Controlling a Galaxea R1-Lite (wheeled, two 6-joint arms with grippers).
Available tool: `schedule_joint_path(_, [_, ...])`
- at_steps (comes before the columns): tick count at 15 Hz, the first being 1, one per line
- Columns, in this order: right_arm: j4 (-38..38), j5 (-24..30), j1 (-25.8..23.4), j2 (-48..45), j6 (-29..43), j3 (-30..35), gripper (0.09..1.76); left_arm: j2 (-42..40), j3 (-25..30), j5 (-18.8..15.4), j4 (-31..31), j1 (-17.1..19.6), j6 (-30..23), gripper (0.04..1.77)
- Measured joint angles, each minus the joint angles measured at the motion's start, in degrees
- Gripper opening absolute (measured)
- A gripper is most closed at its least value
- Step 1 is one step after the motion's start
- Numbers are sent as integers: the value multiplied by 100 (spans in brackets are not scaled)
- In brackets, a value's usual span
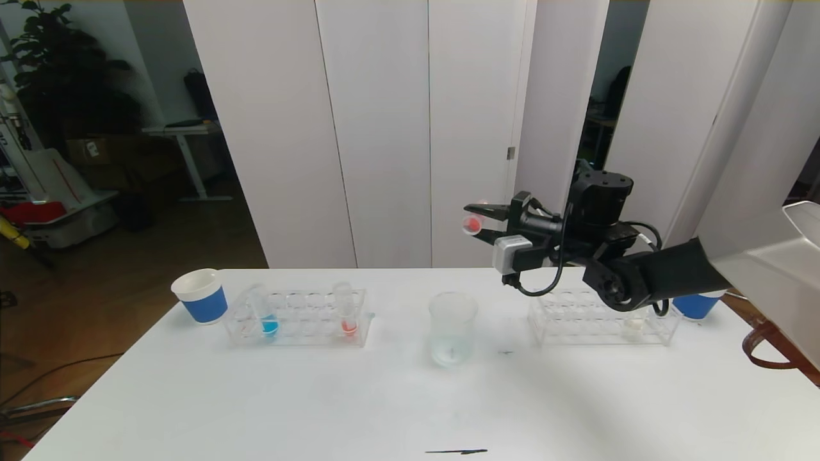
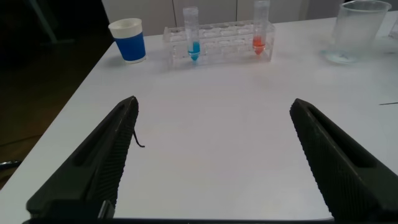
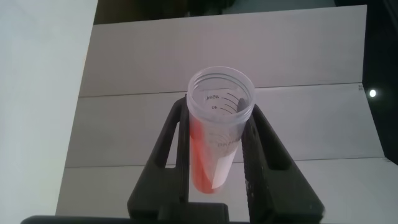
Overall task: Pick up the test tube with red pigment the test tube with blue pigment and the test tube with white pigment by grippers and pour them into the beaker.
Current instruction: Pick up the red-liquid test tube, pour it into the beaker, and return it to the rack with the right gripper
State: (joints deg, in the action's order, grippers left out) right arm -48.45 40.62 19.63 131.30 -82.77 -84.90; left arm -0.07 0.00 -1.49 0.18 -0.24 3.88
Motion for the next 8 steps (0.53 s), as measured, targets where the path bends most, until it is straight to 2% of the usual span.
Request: schedule_joint_path(8, [-1, 26, 132, 354, -722, -369, 57, 0, 0, 0, -2, 0, 0, 174])
